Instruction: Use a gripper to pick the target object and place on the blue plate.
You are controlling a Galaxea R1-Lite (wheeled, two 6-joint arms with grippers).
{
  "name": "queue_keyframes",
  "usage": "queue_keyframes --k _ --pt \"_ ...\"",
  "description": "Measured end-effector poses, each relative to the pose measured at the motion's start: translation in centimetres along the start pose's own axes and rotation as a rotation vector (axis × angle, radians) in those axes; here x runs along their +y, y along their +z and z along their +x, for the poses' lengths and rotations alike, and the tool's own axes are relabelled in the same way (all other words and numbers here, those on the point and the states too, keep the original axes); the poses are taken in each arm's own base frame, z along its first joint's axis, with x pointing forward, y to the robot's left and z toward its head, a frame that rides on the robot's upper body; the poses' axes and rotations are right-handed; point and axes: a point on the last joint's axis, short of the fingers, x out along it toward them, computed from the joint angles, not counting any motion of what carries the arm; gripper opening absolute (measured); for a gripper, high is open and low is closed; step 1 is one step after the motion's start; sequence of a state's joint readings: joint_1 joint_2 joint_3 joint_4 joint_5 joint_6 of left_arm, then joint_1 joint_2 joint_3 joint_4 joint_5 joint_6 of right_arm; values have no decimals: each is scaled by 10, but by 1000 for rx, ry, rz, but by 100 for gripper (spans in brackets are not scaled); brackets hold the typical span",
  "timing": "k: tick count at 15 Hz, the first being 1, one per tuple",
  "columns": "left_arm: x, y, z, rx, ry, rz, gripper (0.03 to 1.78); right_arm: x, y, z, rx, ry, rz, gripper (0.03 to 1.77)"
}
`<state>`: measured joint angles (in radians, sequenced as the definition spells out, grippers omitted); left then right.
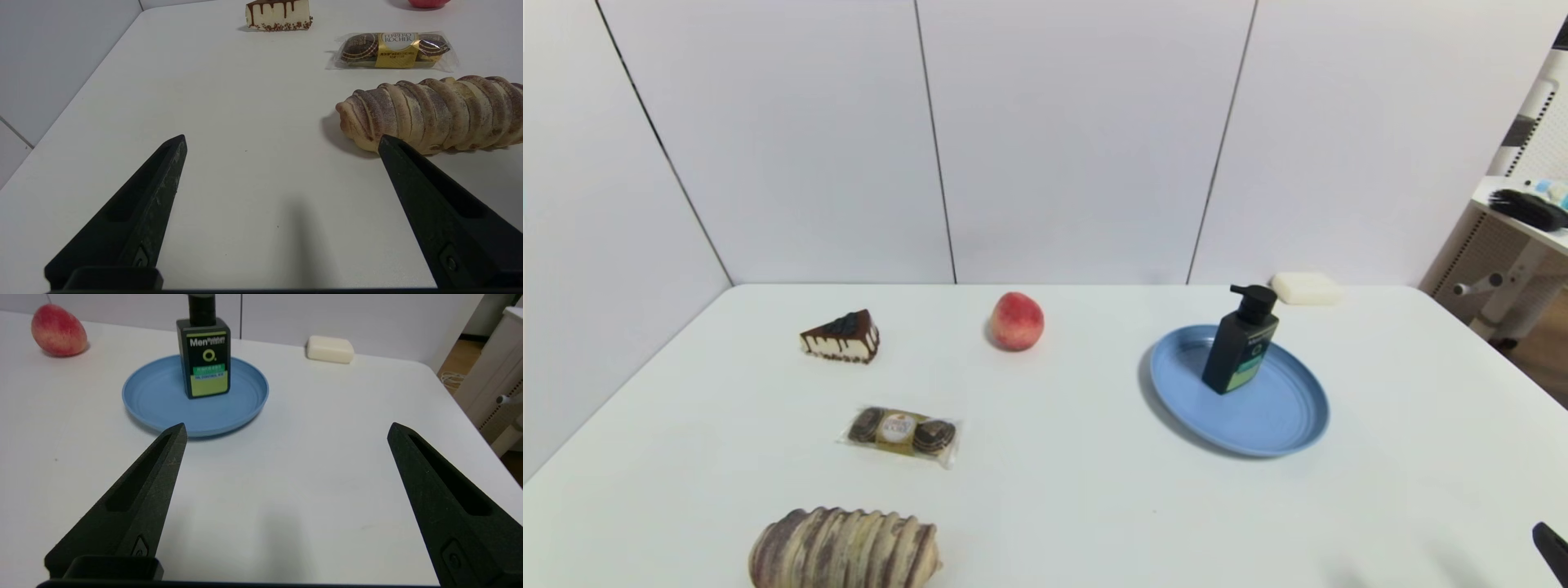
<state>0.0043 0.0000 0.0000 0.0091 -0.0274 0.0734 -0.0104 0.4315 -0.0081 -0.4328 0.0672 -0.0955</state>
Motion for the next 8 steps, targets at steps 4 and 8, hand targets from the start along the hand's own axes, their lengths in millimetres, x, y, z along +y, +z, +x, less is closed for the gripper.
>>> queue_keyframes --k 4,8 --pt "0 0 0 0 0 0 169 2 -16 -16 31 -17 3 169" --pt "0 0 0 -1 0 0 169 4 -38 -35 49 -39 13 169"
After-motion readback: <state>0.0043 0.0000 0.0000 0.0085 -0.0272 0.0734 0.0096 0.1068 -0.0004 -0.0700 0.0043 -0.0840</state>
